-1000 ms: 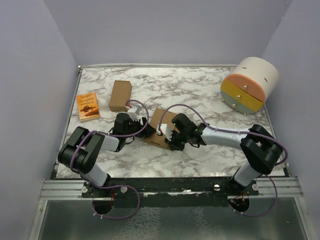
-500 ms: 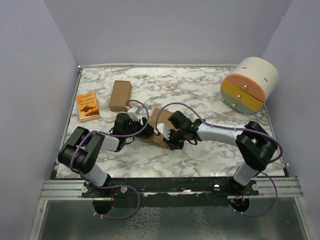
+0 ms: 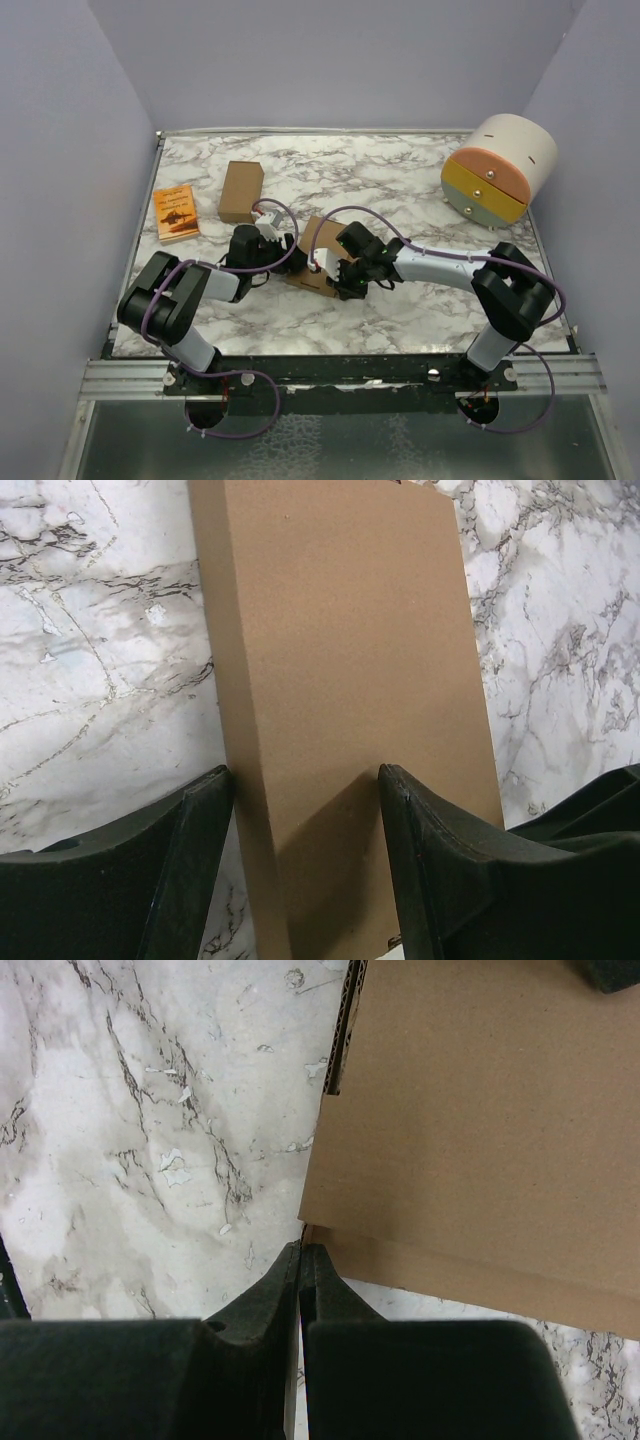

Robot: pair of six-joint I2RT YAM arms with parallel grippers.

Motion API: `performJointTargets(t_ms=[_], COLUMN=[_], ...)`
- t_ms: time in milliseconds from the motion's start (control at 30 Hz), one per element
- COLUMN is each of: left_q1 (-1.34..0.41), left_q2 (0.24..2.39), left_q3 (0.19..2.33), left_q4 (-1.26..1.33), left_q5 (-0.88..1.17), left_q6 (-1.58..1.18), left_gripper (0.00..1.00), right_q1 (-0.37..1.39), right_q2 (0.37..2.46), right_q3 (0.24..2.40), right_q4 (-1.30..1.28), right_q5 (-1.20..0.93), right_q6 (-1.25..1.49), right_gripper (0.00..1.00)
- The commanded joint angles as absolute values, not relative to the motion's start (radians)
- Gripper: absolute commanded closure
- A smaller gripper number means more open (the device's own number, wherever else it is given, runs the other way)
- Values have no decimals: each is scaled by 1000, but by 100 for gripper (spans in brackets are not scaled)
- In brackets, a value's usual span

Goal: Fold the paper box

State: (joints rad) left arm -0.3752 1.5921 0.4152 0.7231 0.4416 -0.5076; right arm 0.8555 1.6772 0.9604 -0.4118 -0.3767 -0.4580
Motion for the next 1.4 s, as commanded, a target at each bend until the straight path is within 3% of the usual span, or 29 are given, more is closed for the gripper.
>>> performJointTargets(t_ms=[0, 1367], left_q1=[-382, -383], left_q2=[1626, 1636], left_q3=[413, 415], left_q4=[647, 641], left_q5=[458, 456], left_q6=[-511, -529], left_gripper=[37, 38], right_q1=[854, 881], right_q2=[1669, 1759], right_q3=[992, 1127], right_q4=[-424, -517], right_q5=[-412, -364], right_q6=[-471, -422], right_gripper=[98, 98])
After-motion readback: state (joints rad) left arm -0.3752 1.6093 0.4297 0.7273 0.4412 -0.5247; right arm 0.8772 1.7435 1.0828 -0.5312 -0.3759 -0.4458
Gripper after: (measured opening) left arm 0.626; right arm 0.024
